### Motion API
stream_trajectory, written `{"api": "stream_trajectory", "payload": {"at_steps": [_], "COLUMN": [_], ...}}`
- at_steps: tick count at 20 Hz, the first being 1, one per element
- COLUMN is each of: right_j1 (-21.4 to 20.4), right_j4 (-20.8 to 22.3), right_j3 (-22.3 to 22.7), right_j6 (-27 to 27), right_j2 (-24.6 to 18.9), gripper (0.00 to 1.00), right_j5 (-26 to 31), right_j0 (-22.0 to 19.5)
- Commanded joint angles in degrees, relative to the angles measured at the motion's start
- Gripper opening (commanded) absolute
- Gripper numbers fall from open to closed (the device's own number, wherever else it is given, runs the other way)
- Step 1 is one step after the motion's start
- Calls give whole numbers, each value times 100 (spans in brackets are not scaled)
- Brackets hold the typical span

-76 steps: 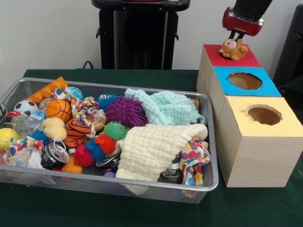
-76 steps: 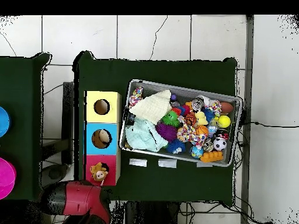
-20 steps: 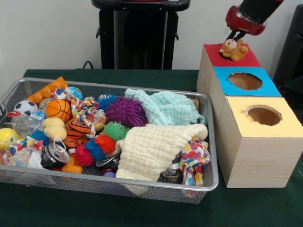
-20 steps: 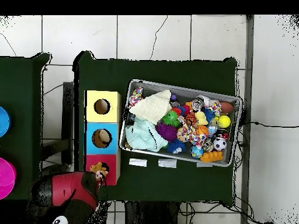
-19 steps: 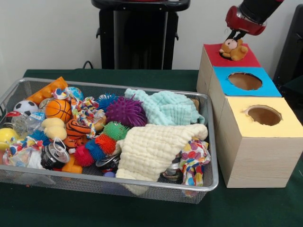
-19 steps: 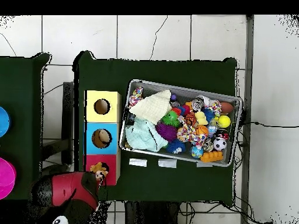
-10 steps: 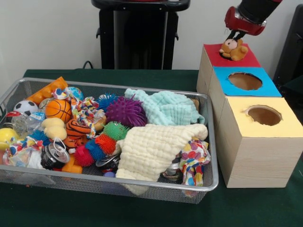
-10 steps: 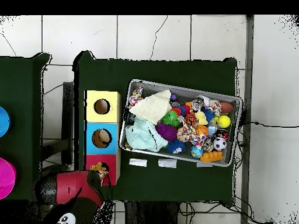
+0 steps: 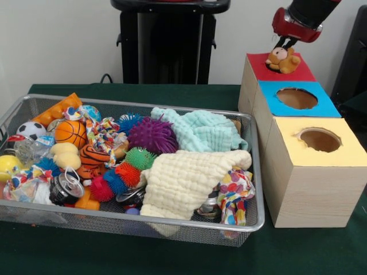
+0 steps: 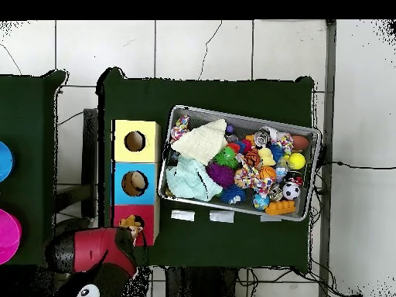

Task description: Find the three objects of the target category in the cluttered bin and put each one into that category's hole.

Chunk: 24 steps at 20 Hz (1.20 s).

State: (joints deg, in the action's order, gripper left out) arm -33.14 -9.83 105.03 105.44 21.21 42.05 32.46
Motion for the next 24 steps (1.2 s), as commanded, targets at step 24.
{"api": "stream_trajectory", "payload": {"at_steps": [24], "right_j1": [-445], "right_j4": [-710], "right_j3": [-809], "right_j6": [1737], "right_j2": [-73], "gripper": [0], "right_j5": [377], "right_j0": [-461]}}
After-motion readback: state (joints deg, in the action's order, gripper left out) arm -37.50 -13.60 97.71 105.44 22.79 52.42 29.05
